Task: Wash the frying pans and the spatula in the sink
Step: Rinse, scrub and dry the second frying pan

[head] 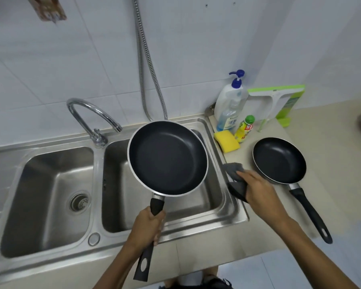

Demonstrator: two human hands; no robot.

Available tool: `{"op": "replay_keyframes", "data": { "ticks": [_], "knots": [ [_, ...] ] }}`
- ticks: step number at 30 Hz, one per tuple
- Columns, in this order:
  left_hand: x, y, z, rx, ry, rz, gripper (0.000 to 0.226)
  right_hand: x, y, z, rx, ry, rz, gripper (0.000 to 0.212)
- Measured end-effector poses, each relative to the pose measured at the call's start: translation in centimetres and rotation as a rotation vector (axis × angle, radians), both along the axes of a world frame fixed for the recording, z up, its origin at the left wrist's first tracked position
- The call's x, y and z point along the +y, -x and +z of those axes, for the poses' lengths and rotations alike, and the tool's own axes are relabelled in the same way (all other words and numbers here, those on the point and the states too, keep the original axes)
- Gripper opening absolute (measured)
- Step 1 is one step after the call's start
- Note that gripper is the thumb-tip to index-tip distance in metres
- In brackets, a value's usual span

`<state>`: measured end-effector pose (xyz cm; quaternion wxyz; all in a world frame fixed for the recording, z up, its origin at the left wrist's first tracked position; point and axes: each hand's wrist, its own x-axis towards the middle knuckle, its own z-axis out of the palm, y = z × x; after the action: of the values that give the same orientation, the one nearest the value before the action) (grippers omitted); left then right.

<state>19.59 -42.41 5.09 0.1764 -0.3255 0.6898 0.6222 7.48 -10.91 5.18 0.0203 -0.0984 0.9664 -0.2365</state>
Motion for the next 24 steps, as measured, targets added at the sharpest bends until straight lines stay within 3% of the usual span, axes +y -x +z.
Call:
{"op": "replay_keyframes", "data": {
  "ticks": [5, 9, 11, 14, 18, 22, 24],
  "knots": [
    [1.0, -1.4, 0.0, 0.001, -0.083, -0.016, 0.026, 4.7, -4.3, -8.7, -0.358, -0.348, 0.099, 0.062],
    [1.6, -1.7, 0.4, 0.032, -0.134, -0.04, 0.024, 3.1, -3.9, -6.6, -0.426, -0.418, -0.003, 0.057],
    [2.0, -1.7, 0.3, 0.06, -0.158, -0.035, 0.024, 0.7, -4.9, -4.1, -0.356, -0.432, -0.031, 0.058],
    [3.8, -1.3, 0.0, 0.121, -0.121, -0.02, 0.029, -4.6, -8.9, 0.4, -0.368, -0.041, -0.065, 0.049],
    [7.2, -1.2, 0.2, 0.249, 0.021, 0.042, 0.035, -11.3, -14.4, 4.4, -0.624, 0.494, -0.113, 0.035],
    [10.1, -1.1, 1.0, 0.318, -0.021, 0.123, 0.038, -12.0, -16.4, 3.6, -0.746, 0.784, -0.199, 0.05],
    [11.3, -1.2, 1.9, 0.358, -0.032, 0.128, 0.04, -11.0, -16.7, 3.8, -0.699, 0.804, -0.172, 0.051]
  ]
}}
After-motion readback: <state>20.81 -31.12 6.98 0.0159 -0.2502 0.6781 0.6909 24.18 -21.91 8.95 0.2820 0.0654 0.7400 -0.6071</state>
